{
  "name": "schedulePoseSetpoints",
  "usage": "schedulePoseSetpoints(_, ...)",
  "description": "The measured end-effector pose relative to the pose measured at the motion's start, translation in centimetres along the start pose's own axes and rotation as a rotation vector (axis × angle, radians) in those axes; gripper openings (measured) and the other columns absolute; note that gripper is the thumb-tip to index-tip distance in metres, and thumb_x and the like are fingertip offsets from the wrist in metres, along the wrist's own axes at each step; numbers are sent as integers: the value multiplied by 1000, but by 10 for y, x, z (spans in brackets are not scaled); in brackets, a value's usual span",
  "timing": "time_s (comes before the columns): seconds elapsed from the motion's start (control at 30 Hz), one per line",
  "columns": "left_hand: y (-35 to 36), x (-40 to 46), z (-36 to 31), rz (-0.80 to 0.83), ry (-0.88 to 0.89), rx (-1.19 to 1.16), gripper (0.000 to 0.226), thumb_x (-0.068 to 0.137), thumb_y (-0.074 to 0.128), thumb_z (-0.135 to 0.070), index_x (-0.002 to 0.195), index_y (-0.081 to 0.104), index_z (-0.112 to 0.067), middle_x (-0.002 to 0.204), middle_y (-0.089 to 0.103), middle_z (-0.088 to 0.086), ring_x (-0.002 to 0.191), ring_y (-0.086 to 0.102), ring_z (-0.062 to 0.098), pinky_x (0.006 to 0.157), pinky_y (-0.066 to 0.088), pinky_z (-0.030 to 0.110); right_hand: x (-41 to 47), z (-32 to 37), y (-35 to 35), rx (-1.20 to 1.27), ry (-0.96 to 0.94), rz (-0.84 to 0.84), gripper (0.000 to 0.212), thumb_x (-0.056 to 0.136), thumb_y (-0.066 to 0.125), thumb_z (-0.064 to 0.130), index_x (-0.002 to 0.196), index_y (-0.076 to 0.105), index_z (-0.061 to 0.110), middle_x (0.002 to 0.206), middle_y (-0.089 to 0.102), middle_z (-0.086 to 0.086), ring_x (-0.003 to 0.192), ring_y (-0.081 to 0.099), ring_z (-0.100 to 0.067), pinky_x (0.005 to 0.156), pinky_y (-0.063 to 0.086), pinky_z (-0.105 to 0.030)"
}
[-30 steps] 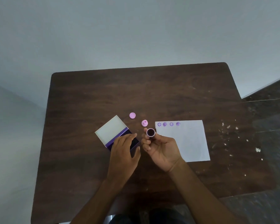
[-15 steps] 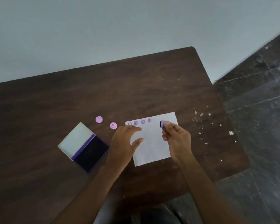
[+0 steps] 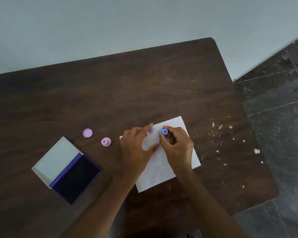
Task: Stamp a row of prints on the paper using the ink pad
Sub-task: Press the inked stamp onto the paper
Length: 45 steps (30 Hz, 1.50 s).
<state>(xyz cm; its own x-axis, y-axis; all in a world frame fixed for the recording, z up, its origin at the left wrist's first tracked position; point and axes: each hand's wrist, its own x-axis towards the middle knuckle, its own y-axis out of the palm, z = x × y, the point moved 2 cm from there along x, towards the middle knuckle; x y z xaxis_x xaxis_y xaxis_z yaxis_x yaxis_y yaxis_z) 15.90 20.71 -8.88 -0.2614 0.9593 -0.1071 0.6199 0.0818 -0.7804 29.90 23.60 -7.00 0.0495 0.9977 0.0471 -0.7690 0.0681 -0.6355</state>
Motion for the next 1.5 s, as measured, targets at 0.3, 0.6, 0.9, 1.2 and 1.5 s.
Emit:
schedulePoseSetpoints(0.3,3,10,9,218,21,31,82,65,75,-63,136,46,-35,124,61,-9,109,51,9,95,22,19,13,4,4,-48,-86,47,28,73,82,15,95,73,2,91,75,-11,77,59,-3,76,39,6)
schedulePoseSetpoints(0.6,3,13,13,269,64,43,53,79,63,-59,126,57,-34,130,58,-10,103,39,0,87,6,-2,4,2,2,-62,-207,5,28,70,84,8,92,73,-3,90,75,-13,79,71,-18,76,59,-26)
schedulePoseSetpoints(0.9,-1,0,4,100,-38,-14,53,77,67,-55,121,65,-26,123,65,-2,109,55,16,97,21,18,2,-4,6,-91,-177,50,33,71,83,11,97,72,-6,94,74,-17,81,72,-27,74,62,-43)
schedulePoseSetpoints(1.2,2,2,6,2,-9,-35,49,68,76,-52,105,73,-19,102,73,2,89,46,8,85,35,28,1,-10,9,-127,-202,41,39,63,87,6,94,70,-9,92,74,-22,76,72,-34,75,58,-46)
schedulePoseSetpoints(1.5,4,3,7,12,0,-3,50,66,79,-50,105,73,-21,97,73,1,88,43,6,82,35,29,0,-10,10,-144,-201,72,39,64,86,9,96,70,-8,93,74,-22,78,72,-33,79,56,-43)
